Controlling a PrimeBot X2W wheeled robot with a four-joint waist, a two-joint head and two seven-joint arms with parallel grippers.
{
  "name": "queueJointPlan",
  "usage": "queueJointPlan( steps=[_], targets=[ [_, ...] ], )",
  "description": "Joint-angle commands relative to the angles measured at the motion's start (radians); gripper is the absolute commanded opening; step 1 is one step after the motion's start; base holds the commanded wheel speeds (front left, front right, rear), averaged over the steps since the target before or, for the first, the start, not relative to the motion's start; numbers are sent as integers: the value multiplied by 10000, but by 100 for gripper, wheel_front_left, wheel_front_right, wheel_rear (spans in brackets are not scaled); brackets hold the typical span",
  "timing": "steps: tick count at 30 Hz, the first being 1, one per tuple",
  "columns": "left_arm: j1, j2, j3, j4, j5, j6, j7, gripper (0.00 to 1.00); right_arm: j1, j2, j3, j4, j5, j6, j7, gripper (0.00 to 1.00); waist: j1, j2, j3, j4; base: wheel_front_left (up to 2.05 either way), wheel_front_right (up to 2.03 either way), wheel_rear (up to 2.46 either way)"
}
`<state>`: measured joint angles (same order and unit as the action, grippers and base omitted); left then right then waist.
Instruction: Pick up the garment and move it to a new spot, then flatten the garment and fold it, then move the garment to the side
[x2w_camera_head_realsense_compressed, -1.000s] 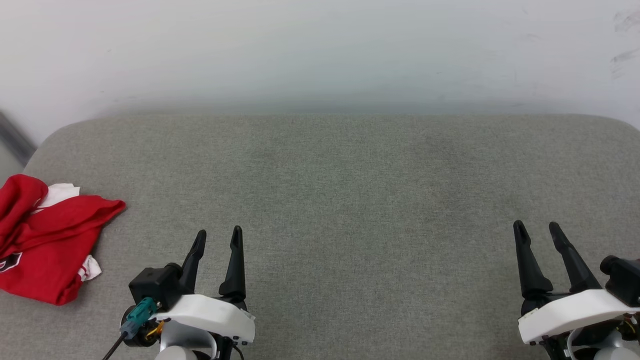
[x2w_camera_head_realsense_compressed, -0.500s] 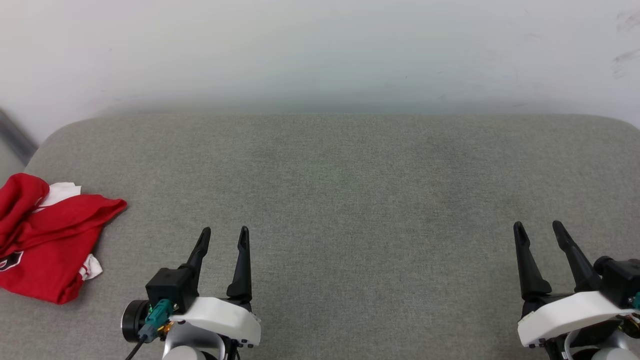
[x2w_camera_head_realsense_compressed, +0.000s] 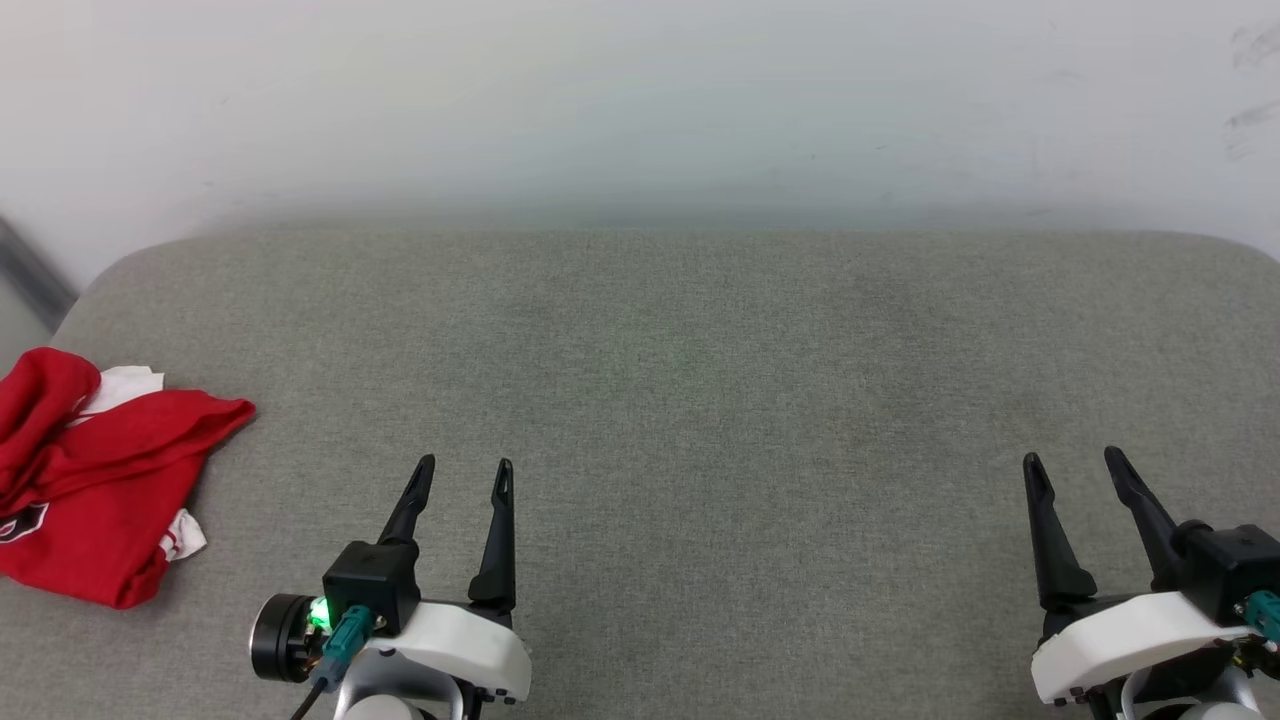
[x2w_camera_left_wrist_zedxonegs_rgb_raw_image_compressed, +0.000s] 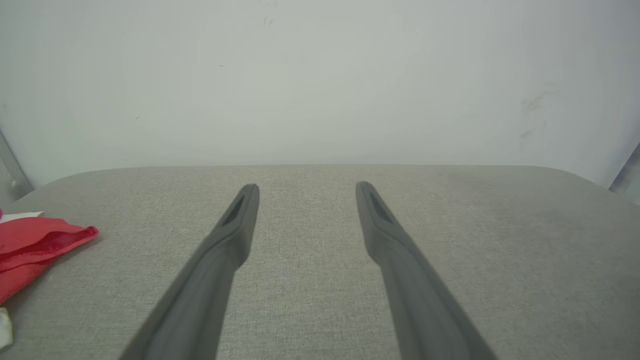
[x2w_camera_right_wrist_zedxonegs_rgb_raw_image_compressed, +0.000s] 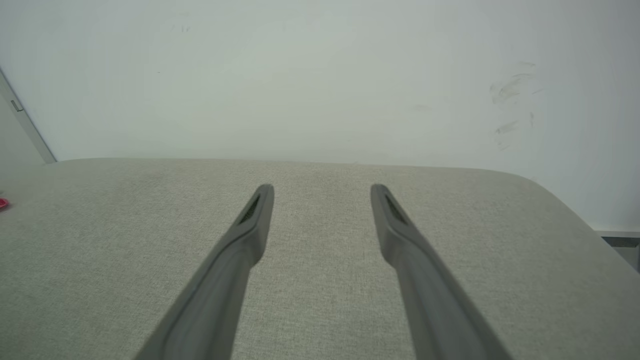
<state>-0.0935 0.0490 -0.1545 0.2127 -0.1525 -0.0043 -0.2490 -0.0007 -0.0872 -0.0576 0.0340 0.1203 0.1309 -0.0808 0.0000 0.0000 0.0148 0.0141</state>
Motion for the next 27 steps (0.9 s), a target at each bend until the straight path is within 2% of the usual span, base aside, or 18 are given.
queueJointPlan(
  steps=[1, 8, 18, 23, 27],
  targets=[
    [-153, 21, -19, -1, 156, 55, -63, 100, 56, 39, -10, -82, -173, -3, -74, 100, 0, 0, 0, -4, 0, 0, 0],
    [-170, 20, -85, 90, 431, 128, -191, 100, 8, 55, -6, -96, -501, -3, -172, 100, 0, 0, 38, -17, 0, 0, 0],
    [-267, 20, -138, 150, 157, 167, -189, 100, -62, 113, -121, -41, -310, -3, -187, 100, 0, 0, 91, 87, 0, 0, 0],
    [-379, 20, -163, 165, 93, 245, -189, 100, -99, 151, -132, -184, -294, -3, -172, 100, 0, 0, 162, 409, 0, 0, 0],
    [-469, 20, -134, 128, 69, 311, -188, 100, -101, 181, -33, -421, -349, -3, -81, 100, 0, 0, 219, 970, 0, 0, 0]
  ],
)
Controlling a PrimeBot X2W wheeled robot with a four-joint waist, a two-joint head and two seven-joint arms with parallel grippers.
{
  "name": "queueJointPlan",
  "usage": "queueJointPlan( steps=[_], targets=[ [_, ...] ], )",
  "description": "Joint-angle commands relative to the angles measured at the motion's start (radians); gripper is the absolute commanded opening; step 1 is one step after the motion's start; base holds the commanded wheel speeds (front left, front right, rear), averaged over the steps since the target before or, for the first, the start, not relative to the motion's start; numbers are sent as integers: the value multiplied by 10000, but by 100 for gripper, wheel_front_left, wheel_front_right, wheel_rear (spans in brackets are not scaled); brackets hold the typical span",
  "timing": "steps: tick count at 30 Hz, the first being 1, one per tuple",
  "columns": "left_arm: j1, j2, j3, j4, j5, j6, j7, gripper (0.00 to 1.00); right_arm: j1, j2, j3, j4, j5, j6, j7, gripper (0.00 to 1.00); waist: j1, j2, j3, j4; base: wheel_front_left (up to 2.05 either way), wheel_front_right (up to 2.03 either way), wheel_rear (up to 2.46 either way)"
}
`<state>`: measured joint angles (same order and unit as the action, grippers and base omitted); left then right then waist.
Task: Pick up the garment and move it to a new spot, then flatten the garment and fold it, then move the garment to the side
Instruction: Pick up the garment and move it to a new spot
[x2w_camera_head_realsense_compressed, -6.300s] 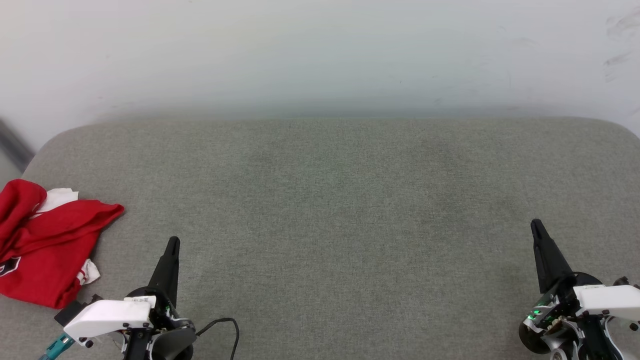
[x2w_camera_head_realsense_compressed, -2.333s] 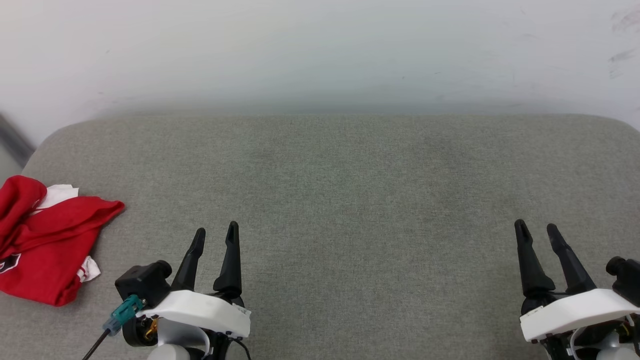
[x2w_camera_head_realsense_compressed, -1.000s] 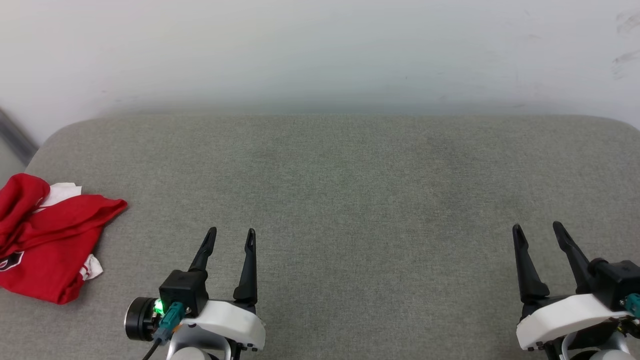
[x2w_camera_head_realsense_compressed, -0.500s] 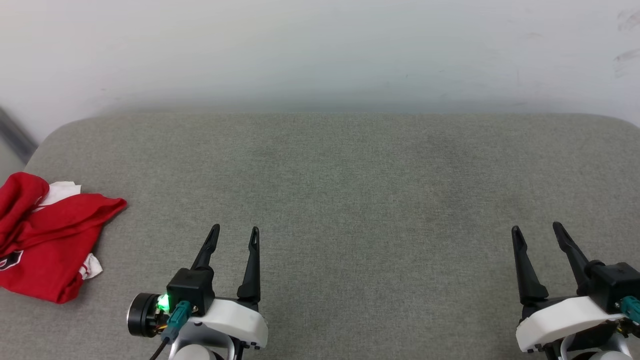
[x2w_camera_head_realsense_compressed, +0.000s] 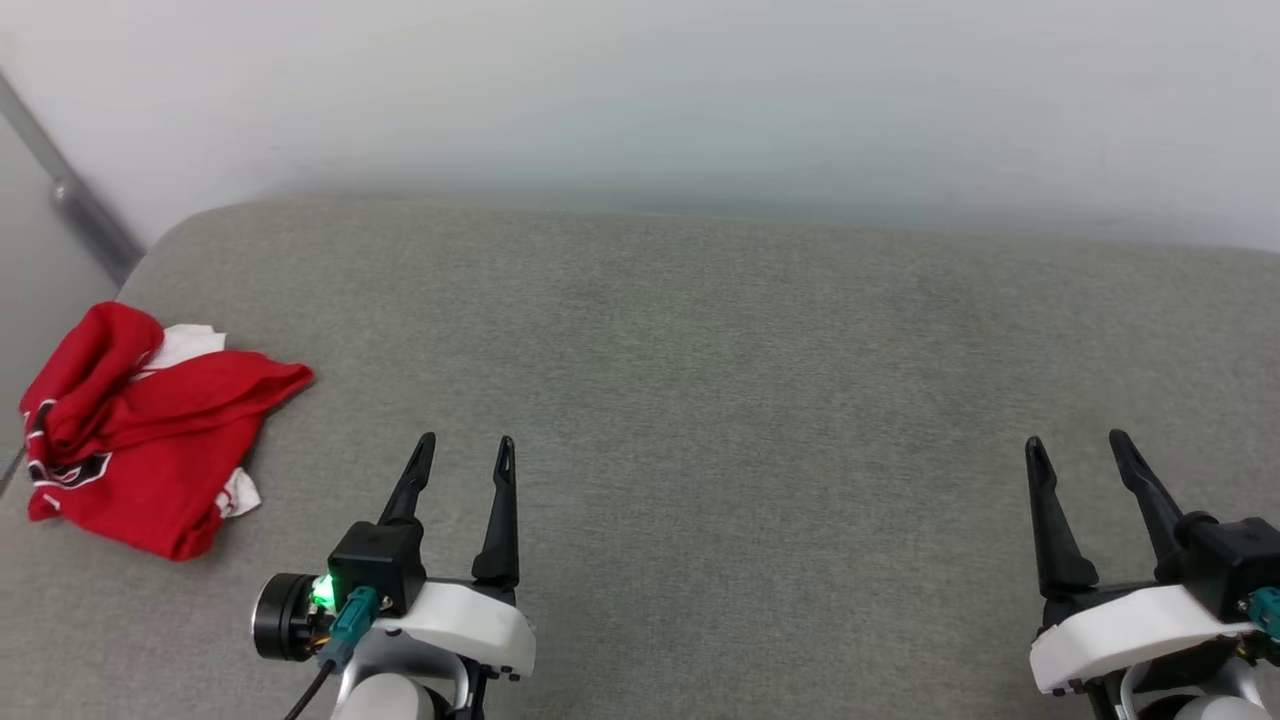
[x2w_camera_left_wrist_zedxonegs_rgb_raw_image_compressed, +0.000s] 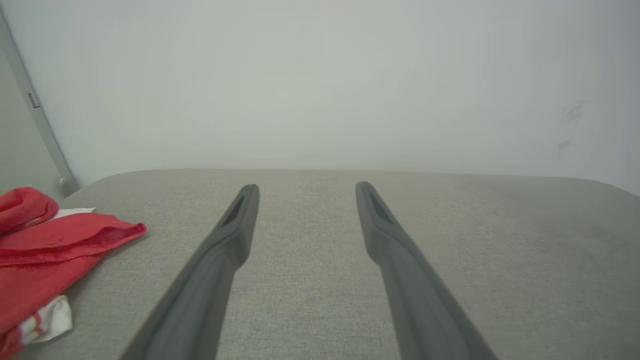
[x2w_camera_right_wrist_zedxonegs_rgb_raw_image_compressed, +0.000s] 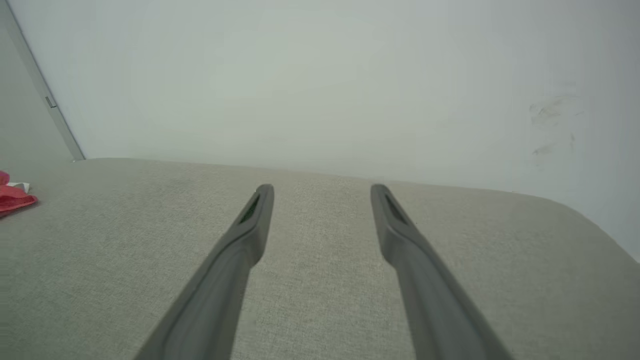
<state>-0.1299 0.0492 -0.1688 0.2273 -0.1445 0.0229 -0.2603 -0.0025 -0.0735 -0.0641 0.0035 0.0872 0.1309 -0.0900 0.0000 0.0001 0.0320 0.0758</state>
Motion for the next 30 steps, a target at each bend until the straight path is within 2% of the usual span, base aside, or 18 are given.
queueJointPlan(
  steps=[1, 12, 17, 24, 30],
  targets=[
    [-121, 18, 33, -12, -7, 50, -65, 100, -84, 53, 68, -195, -27, -3, 58, 100, 0, -1, 49, 522, 0, 0, 0],
    [-15, 10, 550, -156, -91, 193, -55, 100, 23, -79, 621, -1095, 133, -3, 546, 100, 0, -1, 141, 2732, 0, 0, 0],
    [207, 10, 876, -270, -150, 254, -53, 100, -9, -142, 826, -1233, 231, -5, 680, 100, 0, -1, 158, 3513, 0, 0, 0],
    [382, 10, 1115, -440, -225, 260, -55, 100, -136, -189, 1003, -1335, 225, -5, 738, 100, 0, -1, 215, 4109, 0, 0, 0],
    [302, 9, 1203, -527, -231, 316, -55, 100, -202, -201, 1033, -1417, 206, -5, 776, 100, 0, -1, 290, 4235, 0, 0, 0]
  ],
)
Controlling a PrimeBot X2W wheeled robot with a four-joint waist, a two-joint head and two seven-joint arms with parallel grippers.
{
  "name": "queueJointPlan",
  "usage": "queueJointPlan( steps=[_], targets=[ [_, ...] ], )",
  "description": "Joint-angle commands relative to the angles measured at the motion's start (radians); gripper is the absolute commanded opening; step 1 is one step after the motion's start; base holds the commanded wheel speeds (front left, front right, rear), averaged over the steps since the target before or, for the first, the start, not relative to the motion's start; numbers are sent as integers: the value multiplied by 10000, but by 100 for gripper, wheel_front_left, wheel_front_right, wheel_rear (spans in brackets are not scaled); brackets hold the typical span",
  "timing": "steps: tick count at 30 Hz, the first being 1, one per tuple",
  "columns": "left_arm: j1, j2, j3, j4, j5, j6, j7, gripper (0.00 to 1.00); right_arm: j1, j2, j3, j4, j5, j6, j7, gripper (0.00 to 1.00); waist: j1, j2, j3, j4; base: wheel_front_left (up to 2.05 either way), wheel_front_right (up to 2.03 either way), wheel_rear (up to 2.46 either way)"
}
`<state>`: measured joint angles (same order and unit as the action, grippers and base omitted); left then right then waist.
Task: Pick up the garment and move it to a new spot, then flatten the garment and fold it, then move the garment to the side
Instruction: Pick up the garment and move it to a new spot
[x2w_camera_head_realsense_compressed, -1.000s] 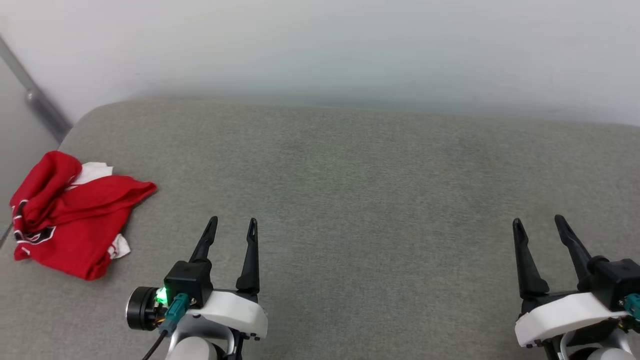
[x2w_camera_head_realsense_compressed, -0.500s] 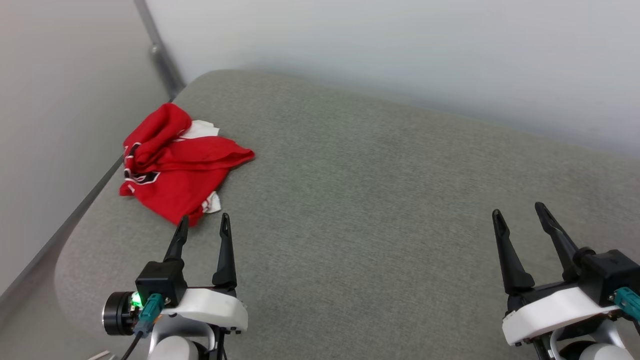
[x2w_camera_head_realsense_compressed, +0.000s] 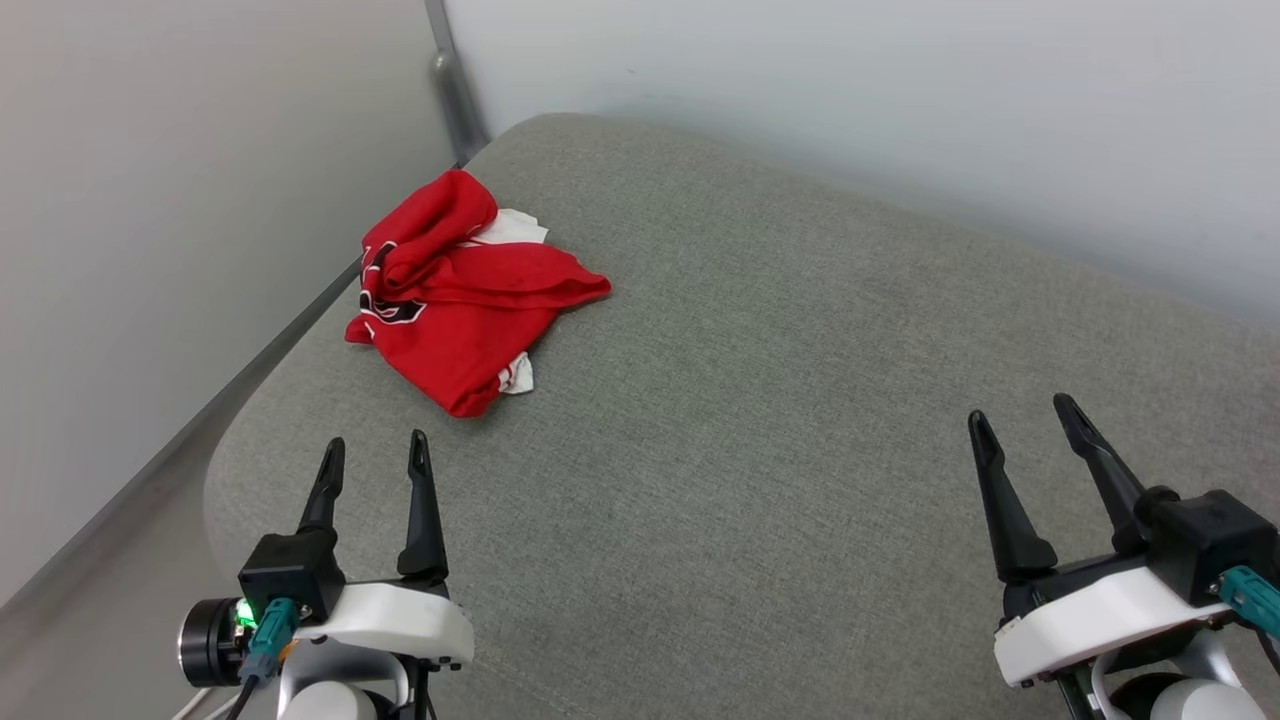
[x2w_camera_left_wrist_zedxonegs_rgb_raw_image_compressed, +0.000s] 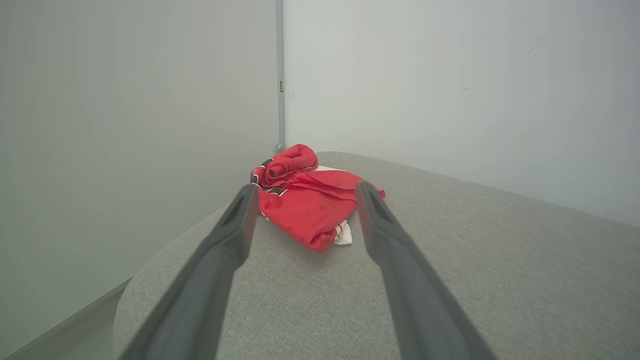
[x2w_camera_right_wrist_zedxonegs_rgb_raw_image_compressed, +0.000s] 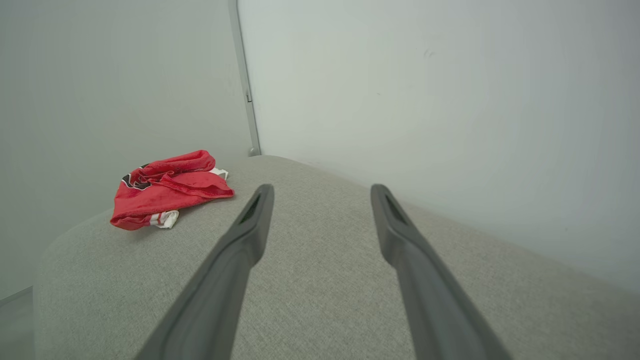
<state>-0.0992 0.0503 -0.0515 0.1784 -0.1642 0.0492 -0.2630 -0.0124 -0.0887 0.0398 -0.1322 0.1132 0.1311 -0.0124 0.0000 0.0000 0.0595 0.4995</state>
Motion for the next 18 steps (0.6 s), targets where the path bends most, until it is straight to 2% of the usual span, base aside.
queueJointPlan(
  steps=[1, 7, 13, 18],
  targets=[
    [-53, -1, 51, -36, -41, 62, -28, 100, -132, -66, 12, -78, -57, -7, 3, 100, 0, 0, 37, -12, 0, 0, 0],
    [-589, -3, 378, -168, -26, 194, -26, 100, -487, -221, 192, -309, -84, -7, 120, 100, 0, 0, 606, -450, 0, 0, 0],
    [-1727, 63, 906, -83, -18, 128, -28, 100, -1042, -471, 297, -674, -80, -7, 300, 100, 0, 0, 1536, -1095, 0, 0, 0],
    [-3455, 639, 1465, 570, -285, -144, 45, 100, -1565, -803, 310, -1078, -20, -5, 463, 100, 0, 0, 2629, -1818, 0, 0, 0]
  ],
)
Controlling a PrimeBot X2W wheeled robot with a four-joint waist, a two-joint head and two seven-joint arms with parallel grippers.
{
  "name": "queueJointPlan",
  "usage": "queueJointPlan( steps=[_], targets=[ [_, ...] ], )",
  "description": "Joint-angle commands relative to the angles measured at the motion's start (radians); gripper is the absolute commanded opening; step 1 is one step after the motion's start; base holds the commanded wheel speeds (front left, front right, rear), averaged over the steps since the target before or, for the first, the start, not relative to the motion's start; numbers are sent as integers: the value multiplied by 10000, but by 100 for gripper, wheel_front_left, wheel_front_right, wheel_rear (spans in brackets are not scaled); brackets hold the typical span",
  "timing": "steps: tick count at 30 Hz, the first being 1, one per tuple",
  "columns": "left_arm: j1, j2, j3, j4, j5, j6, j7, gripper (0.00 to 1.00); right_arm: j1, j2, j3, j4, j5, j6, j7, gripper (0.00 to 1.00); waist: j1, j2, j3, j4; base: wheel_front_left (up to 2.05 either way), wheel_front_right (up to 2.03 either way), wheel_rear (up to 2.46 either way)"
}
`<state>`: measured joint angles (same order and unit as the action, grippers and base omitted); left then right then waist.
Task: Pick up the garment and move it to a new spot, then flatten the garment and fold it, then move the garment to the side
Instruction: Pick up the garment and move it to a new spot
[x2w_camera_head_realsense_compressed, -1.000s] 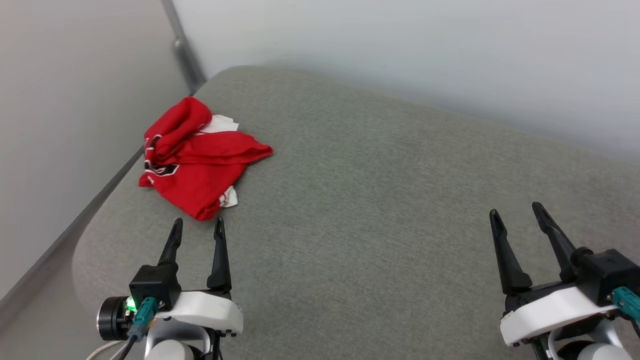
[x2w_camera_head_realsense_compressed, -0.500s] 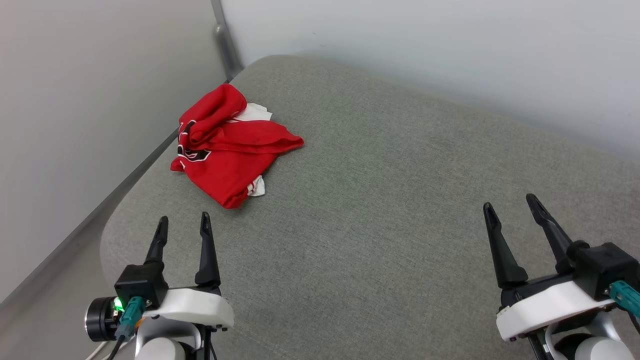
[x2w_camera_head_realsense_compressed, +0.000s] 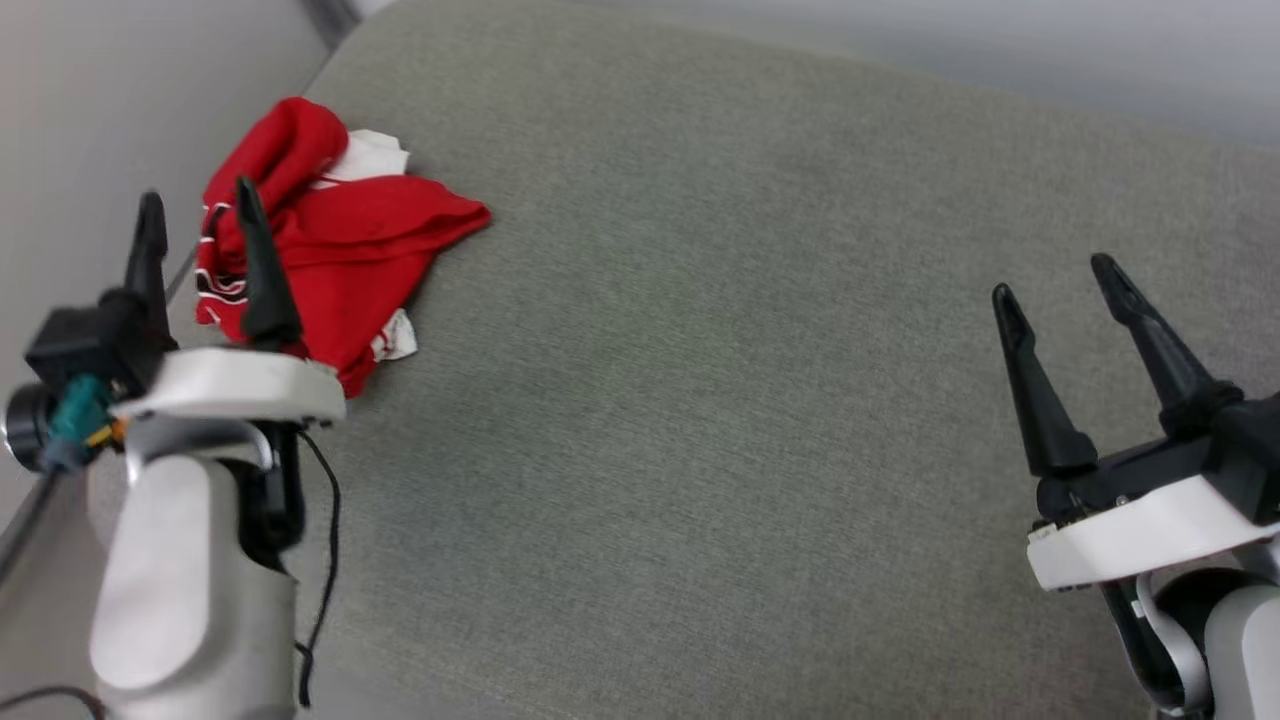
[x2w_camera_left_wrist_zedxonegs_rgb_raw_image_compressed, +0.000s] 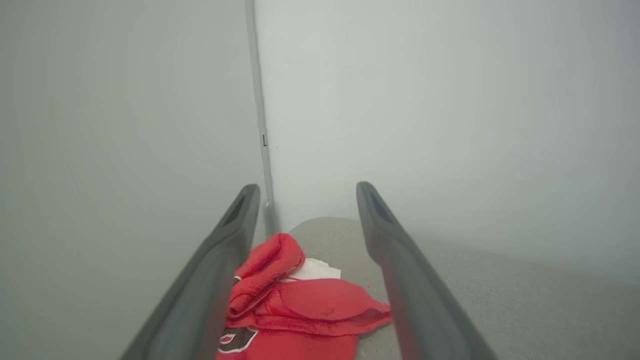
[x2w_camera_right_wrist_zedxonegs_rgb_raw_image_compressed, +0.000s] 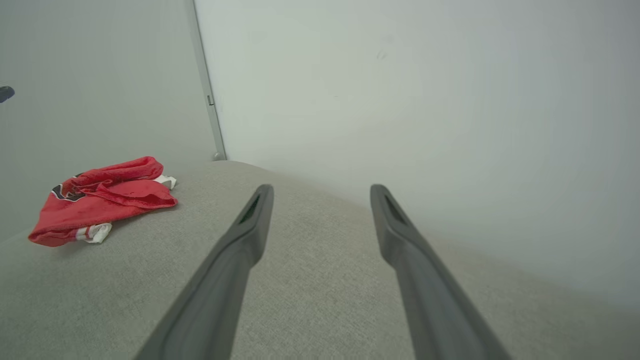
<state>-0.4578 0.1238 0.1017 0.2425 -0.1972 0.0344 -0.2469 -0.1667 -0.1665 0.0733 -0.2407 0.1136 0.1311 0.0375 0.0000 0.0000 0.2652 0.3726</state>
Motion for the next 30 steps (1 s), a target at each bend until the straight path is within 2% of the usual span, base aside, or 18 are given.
queueJointPlan(
  steps=[1, 5, 8, 13, 17, 21, 25, 26, 27, 28, 30],
  targets=[
    [-246, 88, 33, 63, -42, -41, 32, 100, -125, -90, -48, -50, -7, -7, -8, 100, 0, 0, 795, -682, 0, 0, 0],
    [-1566, 920, 354, 456, -434, -357, 1277, 100, -523, -249, -97, -327, 69, -7, 49, 100, 0, 0, 1730, -1185, 0, 0, 0],
    [-2313, 1606, 518, 793, -692, -590, 2668, 100, -792, -317, -81, -444, 110, -7, -42, 100, 0, 0, 2334, -1516, 0, 0, 0],
    [-2933, 2728, 778, 1581, -1249, -863, 5645, 100, -1173, -348, 34, -502, 171, -7, -229, 100, 0, 0, 3156, -1933, 0, 0, 0],
    [-2986, 3444, 1080, 2412, -1725, -897, 7796, 100, -1443, -344, 159, -357, 242, -7, -418, 100, 0, 0, 3548, -2197, 0, 0, 0],
    [-2611, 3808, 1453, 3086, -2202, -740, 9245, 100, -1615, -320, 224, -190, 271, -5, -595, 100, 0, 0, 3752, -2384, 0, 0, 0],
    [-2071, 3525, 1691, 3648, -2672, -444, 10470, 100, -1681, -302, 188, -41, 312, -5, -721, 100, 0, 0, 3810, -2459, 0, 0, 0],
    [-1991, 3443, 1747, 3648, -2756, -354, 10622, 91, -1695, -299, 189, -7, 314, -5, -749, 100, 0, 0, 3805, -2471, 0, 0, 0],
    [-1910, 3412, 1793, 3584, -2778, -273, 10601, 27, -1715, -295, 184, 22, 327, -7, -744, 100, 0, 0, 3788, -2486, 0, 0, 0],
    [-1844, 3391, 1848, 3539, -2784, -199, 10518, 0, -1735, -287, 191, 57, 331, -7, -749, 100, 0, 0, 3749, -2506, 0, 0, 0],
    [-1845, 3339, 1948, 3284, -2775, -110, 10060, 0, -1735, -246, 193, 114, 316, -5, -824, 100, 0, 0, 3613, -2527, 0, 0, 0]
  ],
)
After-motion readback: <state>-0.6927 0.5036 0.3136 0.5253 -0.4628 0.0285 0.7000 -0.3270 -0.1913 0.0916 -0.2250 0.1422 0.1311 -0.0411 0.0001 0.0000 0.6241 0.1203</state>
